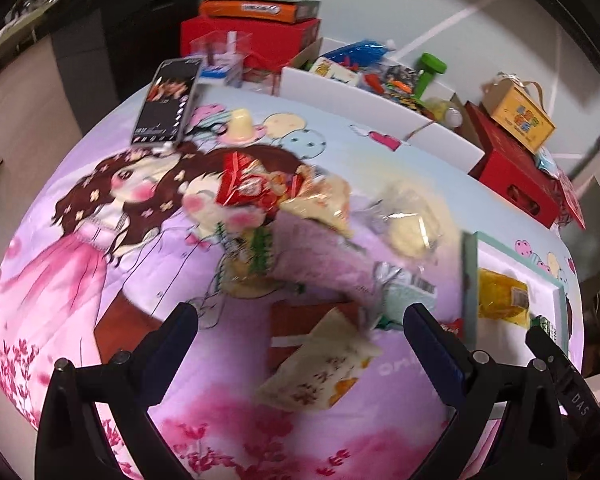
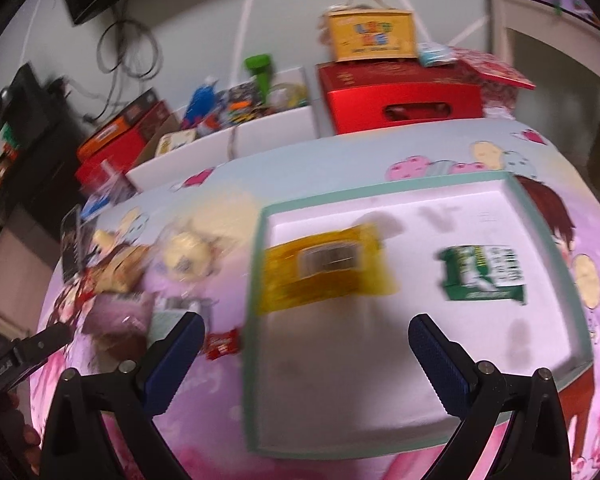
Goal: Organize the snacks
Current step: 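Move both tools back over the remaining snacks, then grasp the white-and-orange snack bag with the right tool while the left tool grasps the red-brown pack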
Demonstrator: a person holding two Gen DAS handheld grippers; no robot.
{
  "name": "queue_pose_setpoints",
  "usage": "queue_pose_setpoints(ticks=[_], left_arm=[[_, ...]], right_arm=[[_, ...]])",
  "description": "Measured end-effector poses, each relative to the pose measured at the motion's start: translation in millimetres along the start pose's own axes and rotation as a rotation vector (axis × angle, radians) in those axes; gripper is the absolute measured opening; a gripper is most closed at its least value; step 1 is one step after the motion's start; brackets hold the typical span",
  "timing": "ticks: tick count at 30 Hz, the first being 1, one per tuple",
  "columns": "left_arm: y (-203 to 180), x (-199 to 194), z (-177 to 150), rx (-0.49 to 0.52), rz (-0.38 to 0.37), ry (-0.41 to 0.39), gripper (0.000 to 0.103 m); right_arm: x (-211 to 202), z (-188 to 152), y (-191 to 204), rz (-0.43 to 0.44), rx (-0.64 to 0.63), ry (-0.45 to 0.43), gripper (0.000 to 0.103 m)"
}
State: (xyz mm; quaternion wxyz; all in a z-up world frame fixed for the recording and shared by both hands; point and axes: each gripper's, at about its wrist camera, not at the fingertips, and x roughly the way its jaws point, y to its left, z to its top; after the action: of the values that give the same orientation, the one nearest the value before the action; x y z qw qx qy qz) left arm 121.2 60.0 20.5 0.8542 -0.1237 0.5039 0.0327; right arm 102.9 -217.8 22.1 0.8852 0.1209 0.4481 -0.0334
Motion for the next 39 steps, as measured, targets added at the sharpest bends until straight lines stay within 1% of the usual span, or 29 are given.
queue_pose_setpoints(ticks=[8, 13, 19, 22, 28, 34, 39], left_arm=[[17, 8, -21, -0.020, 0.003, 0.044, 0.102], [26, 14, -28, -0.039, 0.015, 0.065, 0.102], [46, 21, -27, -0.094, 0.048, 0.076, 0.102], [54, 22, -25, -0.113, 0.048, 0.075, 0.102], [63, 27, -22, -0.112, 0.045, 0.091, 0.102], [82, 33, -21, -0.121, 0.092, 0.100, 0.102], [99, 34, -20, -0.157, 0.099, 0.101, 0.102]], right_arm=[[13, -21, 45, 0.031, -0.103, 0.055, 0.103], [16, -32, 57, 0.039, -0.127, 0.072, 0.103], [24, -42, 77, 0.073, -0.163, 0.107, 0.103], [26, -48, 91, 0.085, -0.192, 0.114, 0.103], [29, -56, 114, 0.121, -0.218, 0.127, 0.103], [36, -63, 135, 0.160, -0.222, 0.147, 0.103], [41, -69, 154, 0.185, -0.239, 0.156, 0.103]])
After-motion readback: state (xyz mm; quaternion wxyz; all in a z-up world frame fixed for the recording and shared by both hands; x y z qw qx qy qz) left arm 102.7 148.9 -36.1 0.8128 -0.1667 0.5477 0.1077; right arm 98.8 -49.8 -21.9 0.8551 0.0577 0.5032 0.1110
